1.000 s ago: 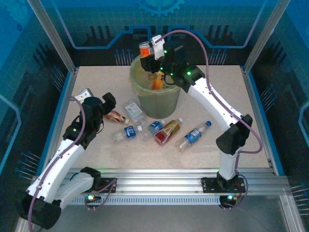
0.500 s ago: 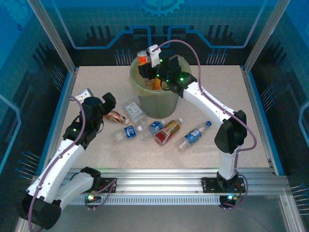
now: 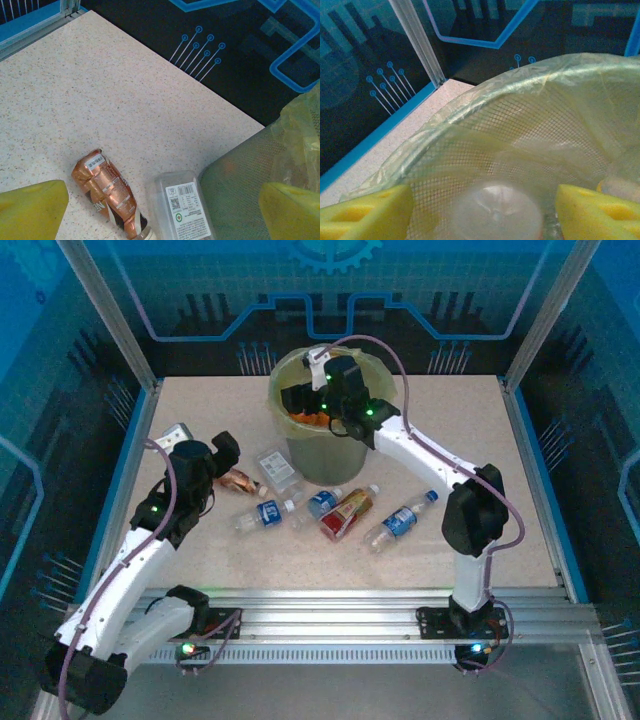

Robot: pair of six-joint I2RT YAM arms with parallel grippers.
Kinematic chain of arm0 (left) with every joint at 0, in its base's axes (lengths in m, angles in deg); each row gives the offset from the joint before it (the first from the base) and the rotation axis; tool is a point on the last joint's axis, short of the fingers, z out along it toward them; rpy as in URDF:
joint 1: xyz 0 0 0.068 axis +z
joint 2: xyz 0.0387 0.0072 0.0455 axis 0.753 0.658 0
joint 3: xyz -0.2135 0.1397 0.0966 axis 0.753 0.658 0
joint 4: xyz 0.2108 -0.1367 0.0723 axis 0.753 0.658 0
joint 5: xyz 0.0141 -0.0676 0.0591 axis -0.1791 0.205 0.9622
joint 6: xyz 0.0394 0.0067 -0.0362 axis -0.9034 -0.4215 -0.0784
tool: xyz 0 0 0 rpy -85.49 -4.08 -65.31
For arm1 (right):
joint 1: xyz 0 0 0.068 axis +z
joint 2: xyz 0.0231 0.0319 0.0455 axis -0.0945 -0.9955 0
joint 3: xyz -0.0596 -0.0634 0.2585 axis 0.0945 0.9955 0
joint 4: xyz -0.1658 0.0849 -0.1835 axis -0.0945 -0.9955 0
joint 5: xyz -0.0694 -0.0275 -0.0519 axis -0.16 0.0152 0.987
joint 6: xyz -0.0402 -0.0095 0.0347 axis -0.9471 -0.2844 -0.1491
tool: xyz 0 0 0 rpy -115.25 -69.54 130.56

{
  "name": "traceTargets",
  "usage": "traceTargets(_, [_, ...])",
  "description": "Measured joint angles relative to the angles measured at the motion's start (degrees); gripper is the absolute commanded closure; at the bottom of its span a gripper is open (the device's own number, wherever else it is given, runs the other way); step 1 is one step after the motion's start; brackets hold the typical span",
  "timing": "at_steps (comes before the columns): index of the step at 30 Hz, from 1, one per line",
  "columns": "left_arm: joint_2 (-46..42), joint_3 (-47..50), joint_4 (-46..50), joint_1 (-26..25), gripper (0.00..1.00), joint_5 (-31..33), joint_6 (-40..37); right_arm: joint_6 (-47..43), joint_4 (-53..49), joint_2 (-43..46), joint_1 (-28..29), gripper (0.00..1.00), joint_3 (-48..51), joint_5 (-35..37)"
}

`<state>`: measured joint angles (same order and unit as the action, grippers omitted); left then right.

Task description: Put the plastic bottles in the bin

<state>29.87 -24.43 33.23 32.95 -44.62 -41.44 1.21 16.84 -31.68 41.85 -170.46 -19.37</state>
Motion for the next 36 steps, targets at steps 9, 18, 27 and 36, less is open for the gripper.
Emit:
traceTargets(9, [0.3,0.0,0.0,0.0,0.01,0.0,0.0,0.5,0.0,0.0,0.0,0.11,0.0,0.2])
traceTargets(18, [1.2,0.0,0.4,0.1,0.01,-2.2,-0.8,0.1,-8.0,2.9,0.0,0.00,-3.6,2.9])
traceTargets(27, [1.2,0.0,4.9,0.1,0.01,-7.9,-4.9,2.6,-24.0,11.9,0.0,0.00,-11.4,9.7])
traceTargets(36, [3.2,0.0,7.7,1.4,0.01,-9.6,-4.6,10.1,-34.8,30.5,-1.5,0.00,6.2,19.5])
